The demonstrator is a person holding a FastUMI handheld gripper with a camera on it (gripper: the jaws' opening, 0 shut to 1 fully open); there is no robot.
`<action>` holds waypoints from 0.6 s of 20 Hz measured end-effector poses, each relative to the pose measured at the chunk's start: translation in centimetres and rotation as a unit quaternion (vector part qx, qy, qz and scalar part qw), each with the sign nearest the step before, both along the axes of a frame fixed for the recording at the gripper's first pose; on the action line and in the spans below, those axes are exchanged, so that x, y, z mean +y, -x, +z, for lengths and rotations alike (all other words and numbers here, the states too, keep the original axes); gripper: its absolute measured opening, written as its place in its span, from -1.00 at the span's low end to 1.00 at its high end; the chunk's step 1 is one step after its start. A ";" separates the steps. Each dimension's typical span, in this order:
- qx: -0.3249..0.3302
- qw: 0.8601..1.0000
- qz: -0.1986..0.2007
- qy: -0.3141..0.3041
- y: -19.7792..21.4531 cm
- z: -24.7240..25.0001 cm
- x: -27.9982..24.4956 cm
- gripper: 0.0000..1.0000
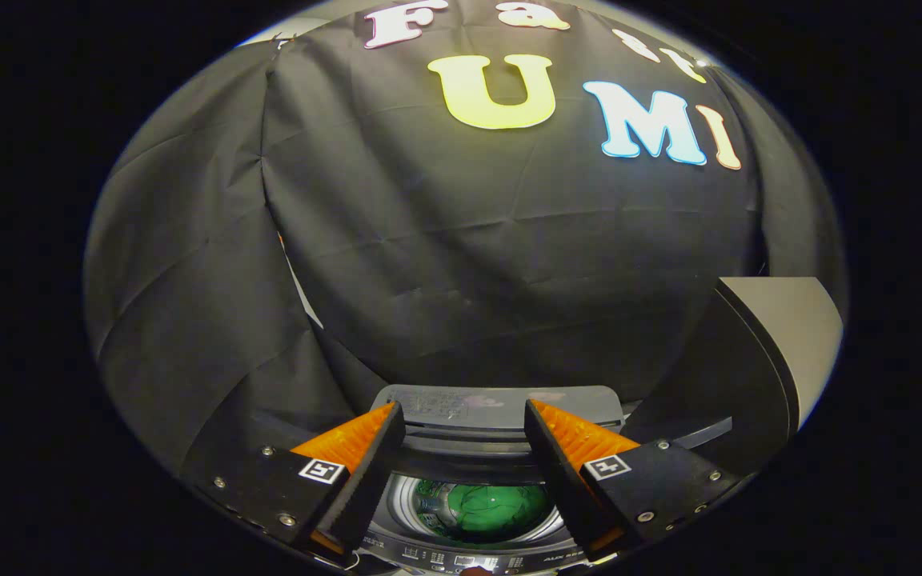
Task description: Put the clothes into the washing machine and then close the washing machine lid.
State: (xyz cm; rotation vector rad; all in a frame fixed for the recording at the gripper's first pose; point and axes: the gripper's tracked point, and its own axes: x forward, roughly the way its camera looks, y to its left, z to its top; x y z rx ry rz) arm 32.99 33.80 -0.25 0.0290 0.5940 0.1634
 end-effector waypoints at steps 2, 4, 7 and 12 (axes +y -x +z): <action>0.003 1.000 0.003 0.002 1.4 -0.6 0.2 0.85; 0.010 1.000 0.005 -0.003 2.8 -1.6 0.2 0.84; 0.023 1.000 0.007 -0.012 5.1 -3.3 0.3 0.85; 0.042 0.999 0.014 -0.007 7.9 -5.7 0.3 0.85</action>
